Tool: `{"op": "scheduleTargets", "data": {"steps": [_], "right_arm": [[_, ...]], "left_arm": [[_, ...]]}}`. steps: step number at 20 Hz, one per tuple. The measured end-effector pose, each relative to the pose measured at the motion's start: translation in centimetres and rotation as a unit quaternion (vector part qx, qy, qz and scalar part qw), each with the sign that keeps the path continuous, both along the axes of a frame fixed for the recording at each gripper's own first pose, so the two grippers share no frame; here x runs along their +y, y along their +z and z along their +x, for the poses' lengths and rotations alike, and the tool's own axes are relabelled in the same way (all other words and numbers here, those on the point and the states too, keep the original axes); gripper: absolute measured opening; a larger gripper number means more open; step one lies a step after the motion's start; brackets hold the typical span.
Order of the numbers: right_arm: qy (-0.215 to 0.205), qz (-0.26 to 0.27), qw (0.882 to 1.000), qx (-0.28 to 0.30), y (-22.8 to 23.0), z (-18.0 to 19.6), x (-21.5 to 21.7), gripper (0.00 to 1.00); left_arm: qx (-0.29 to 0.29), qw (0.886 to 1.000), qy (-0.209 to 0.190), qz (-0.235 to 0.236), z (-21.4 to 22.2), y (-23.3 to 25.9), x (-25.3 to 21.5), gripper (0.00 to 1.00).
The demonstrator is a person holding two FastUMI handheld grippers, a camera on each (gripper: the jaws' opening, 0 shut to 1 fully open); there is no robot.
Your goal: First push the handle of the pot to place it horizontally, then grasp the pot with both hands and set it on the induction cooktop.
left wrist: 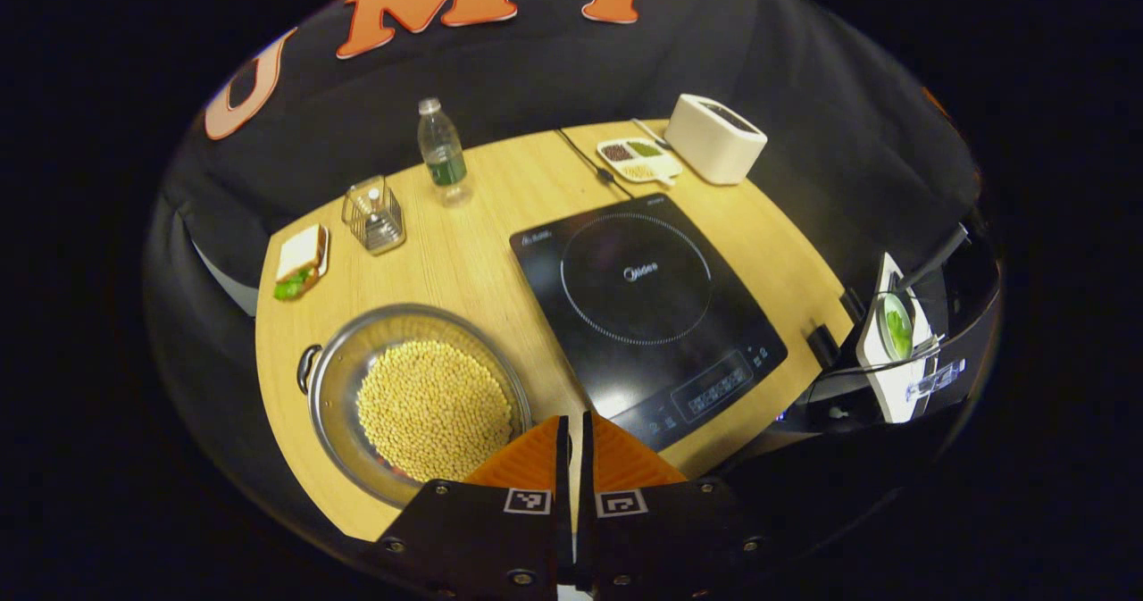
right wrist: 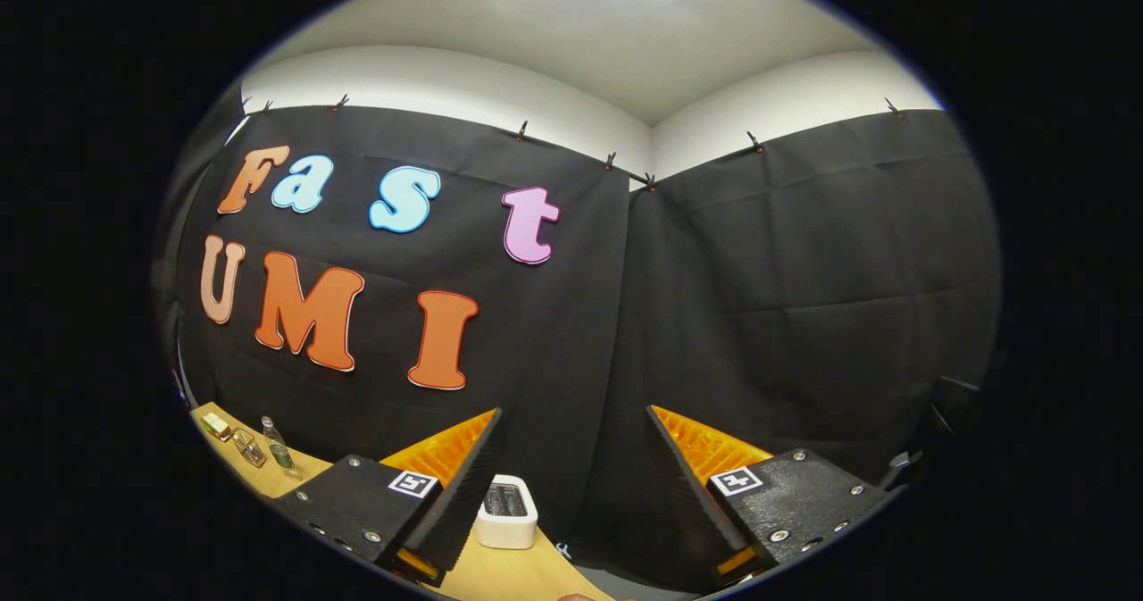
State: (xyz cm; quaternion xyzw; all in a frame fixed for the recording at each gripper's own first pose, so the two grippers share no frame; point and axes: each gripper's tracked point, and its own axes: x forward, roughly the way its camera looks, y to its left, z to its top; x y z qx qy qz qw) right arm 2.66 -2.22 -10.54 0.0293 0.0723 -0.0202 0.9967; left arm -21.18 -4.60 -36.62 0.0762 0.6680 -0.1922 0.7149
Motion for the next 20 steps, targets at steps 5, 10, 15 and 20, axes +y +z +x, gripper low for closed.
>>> {"op": "scheduleTargets", "data": {"steps": [5,10,15,20], "right_arm": [[0.003,-0.004,1.0,0.005,-0.6,0.6,0.4,0.95],[-0.012,-0.009,1.0,0.002,-0.4,0.6,-1.2,0.95],[-0.024,-0.002,1.0,0.009,-0.6,0.2,-1.7,0.95],[-0.011,-0.01,1.0,0.015,-0.8,-0.5,-0.4,0.95]], "left_arm": [[0.086,0.995,-0.021,0.035,-5.6,-2.7,2.5,0.03],[0.16,0.985,-0.037,0.055,-10.5,-3.7,5.7,0.03],[0.22,0.969,-0.054,0.094,-14.8,-5.2,9.6,0.03],[0.231,0.966,-0.029,0.115,-15.9,-7.3,11.5,0.03]]}}
